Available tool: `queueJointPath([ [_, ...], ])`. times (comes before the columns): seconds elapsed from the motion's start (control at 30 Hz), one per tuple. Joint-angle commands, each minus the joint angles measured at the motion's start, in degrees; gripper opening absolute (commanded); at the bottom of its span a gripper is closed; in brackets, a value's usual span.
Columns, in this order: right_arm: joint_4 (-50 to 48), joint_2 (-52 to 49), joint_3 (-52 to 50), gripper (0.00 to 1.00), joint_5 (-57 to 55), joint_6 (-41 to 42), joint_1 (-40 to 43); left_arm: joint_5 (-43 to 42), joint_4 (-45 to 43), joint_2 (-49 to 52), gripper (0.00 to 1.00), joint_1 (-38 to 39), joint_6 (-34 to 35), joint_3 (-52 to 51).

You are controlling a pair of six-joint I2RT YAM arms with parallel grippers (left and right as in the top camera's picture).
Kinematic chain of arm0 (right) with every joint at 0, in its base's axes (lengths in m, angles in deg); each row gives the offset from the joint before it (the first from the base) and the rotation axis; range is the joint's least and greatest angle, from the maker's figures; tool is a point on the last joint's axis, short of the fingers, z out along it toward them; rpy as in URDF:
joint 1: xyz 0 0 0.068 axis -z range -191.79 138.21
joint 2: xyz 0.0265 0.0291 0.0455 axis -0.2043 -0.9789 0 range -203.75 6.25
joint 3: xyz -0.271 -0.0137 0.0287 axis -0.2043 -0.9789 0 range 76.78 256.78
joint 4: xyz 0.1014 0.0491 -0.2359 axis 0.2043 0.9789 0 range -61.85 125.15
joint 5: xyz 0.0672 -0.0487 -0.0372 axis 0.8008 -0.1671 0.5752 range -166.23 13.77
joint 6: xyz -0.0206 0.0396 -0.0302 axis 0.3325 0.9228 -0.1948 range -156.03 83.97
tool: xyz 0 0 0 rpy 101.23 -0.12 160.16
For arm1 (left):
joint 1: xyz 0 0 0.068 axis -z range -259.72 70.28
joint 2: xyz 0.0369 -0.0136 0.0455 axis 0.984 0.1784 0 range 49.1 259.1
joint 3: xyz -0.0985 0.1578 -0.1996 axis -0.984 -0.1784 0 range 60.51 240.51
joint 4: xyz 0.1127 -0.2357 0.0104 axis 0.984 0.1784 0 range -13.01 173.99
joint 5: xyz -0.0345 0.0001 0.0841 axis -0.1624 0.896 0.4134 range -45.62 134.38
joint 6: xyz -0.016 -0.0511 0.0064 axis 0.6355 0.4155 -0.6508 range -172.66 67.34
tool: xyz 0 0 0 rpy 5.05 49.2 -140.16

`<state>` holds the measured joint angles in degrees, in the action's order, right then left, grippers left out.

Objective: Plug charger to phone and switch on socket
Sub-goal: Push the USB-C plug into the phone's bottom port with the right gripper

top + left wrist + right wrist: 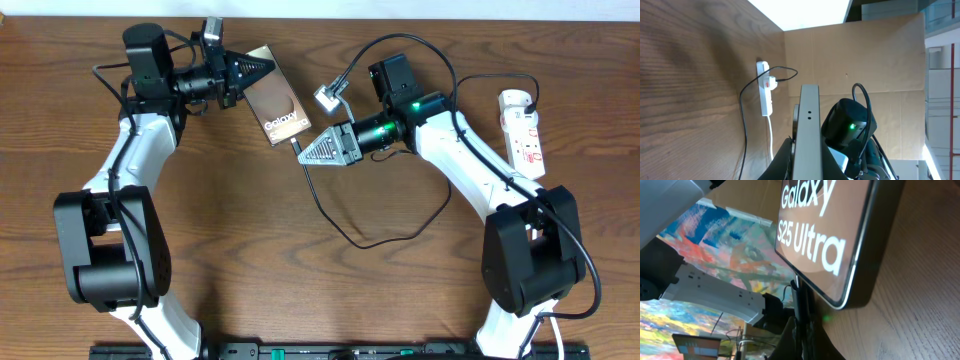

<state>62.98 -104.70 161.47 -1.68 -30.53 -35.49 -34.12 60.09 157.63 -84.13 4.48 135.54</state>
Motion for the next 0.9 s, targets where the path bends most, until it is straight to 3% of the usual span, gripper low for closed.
queueJointPath([
  [0.0, -0.9, -0.7, 0.3, 0.01, 0.4, 1.9, 0.1, -1.5, -0.4, -0.3, 0.07, 0.0, 0.7, 0.6],
  [0.87, -0.8, -0.8, -0.4, 0.01, -1.8, 2.4, 0.2, -1.9, -0.4, -0.3, 0.06, 0.0, 0.5, 0.6],
])
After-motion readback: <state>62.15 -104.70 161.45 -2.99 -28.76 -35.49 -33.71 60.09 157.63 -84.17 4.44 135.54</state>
